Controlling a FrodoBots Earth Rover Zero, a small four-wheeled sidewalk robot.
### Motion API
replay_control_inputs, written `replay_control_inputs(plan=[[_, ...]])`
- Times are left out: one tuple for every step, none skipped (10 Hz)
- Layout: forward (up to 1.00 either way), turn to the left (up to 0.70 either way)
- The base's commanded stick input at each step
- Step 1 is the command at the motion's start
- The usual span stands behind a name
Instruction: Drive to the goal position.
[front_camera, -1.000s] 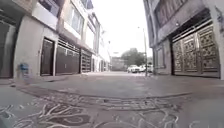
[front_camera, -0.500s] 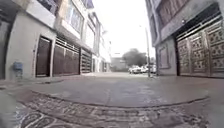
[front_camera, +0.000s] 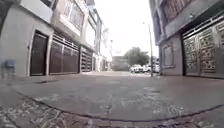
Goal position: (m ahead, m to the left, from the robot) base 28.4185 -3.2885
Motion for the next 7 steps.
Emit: replay_control_inputs(plan=[[1.00,-0.34],[1.00,-0.34],[1.00,-0.34],[1.00,-0.22],[1.00,0.06],[1.00,0.06],[1.00,0.06]])
